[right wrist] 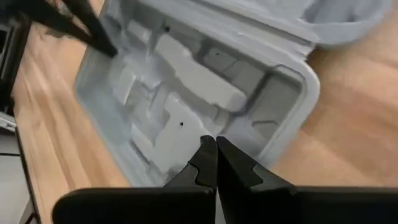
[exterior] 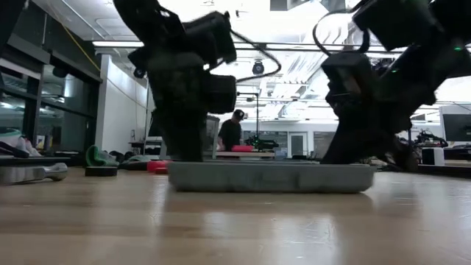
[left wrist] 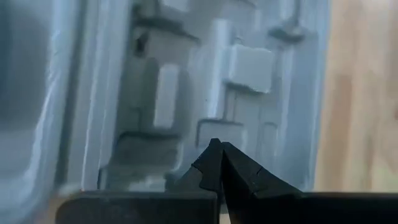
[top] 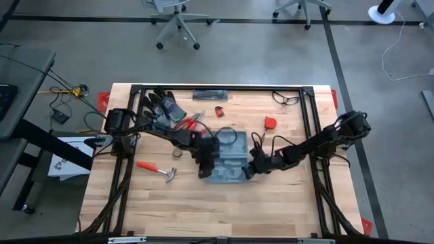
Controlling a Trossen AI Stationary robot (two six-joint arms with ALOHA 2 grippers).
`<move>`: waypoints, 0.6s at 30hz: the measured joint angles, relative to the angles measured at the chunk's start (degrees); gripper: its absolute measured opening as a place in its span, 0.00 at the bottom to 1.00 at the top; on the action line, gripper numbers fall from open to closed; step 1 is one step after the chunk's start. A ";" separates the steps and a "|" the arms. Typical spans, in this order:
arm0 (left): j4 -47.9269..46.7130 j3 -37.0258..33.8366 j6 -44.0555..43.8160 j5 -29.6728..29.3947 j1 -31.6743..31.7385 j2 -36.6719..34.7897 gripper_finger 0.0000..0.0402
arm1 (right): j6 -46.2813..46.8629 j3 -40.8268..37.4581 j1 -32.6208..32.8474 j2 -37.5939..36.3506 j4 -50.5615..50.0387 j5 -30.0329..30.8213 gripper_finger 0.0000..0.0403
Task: Prefit tool cases
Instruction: Adjust the prefit tool case
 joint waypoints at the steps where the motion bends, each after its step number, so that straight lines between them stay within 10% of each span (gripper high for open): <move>1: 0.74 0.00 0.00 -0.37 -1.07 -0.04 0.00 | 0.33 0.02 0.60 0.00 -0.02 0.39 0.00; 18: -5.82 -0.04 4.92 -17.62 0.83 -16.12 0.00 | 1.56 -0.02 2.82 -0.80 2.60 8.90 0.00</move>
